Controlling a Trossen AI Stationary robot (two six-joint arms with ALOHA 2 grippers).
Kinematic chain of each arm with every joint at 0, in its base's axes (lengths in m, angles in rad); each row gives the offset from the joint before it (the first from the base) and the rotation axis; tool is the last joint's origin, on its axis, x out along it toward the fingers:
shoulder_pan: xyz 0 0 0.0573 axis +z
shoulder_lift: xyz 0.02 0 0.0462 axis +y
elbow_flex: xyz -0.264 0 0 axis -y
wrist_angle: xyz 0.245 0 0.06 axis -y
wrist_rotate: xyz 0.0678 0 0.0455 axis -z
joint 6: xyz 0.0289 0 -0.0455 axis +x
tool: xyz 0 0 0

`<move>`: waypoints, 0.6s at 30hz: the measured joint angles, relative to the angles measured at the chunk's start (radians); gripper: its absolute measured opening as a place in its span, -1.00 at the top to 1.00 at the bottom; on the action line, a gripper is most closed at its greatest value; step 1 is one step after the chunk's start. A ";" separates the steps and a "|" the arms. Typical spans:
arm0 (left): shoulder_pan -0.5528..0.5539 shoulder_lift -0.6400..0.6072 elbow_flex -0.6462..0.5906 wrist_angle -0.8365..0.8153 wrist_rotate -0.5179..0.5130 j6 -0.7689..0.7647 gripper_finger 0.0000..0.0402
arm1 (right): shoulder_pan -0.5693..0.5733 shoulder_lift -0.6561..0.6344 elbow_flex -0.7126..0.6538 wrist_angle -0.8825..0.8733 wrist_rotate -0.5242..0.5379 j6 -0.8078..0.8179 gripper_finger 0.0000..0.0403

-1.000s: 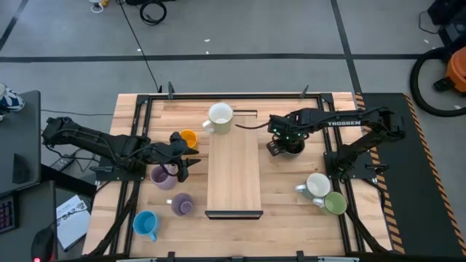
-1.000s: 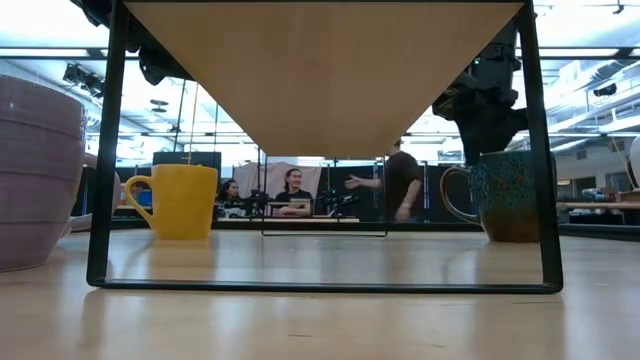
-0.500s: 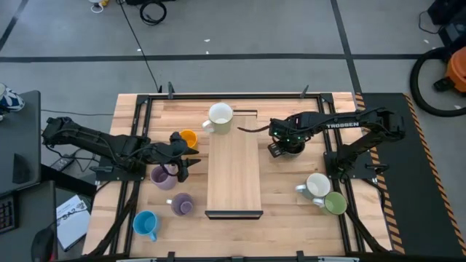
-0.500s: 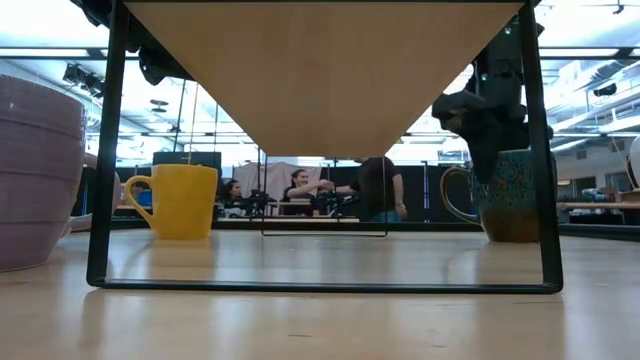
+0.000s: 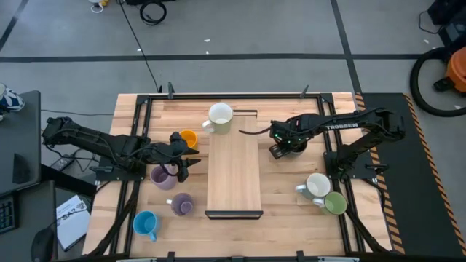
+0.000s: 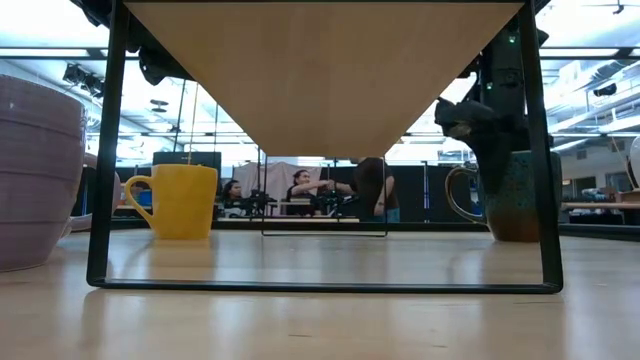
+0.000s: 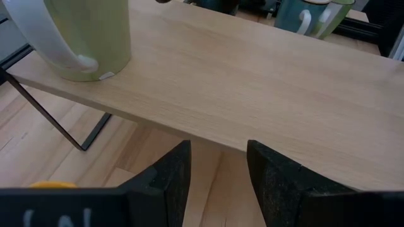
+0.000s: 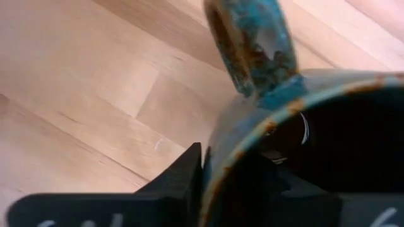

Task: Place coffee mugs
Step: Put the brown mug on the shelf

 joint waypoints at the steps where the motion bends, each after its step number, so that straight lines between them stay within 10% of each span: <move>1: 0.000 0.000 0.000 0.000 0.000 0.000 0.20 | 0.000 0.000 0.000 0.001 0.000 -0.012 0.60; 18: 0.000 0.000 0.000 0.000 0.000 0.000 0.20 | 0.013 -0.001 0.001 -0.007 -0.027 -0.290 0.79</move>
